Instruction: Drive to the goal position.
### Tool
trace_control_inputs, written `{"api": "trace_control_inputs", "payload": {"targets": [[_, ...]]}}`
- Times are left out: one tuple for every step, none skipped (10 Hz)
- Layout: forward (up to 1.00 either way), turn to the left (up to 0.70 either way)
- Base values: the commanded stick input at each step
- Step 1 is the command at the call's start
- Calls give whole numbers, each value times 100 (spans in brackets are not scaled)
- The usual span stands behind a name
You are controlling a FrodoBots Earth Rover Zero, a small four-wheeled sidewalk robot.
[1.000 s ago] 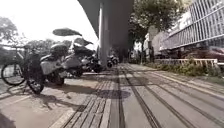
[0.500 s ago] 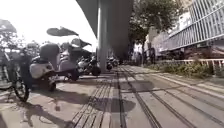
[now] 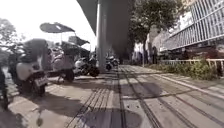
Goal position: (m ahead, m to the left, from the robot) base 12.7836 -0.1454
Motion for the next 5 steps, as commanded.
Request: {"api": "trace_control_inputs", "payload": {"targets": [[70, -4], [70, -10], [70, -8], [70, -3], [70, -1]]}}
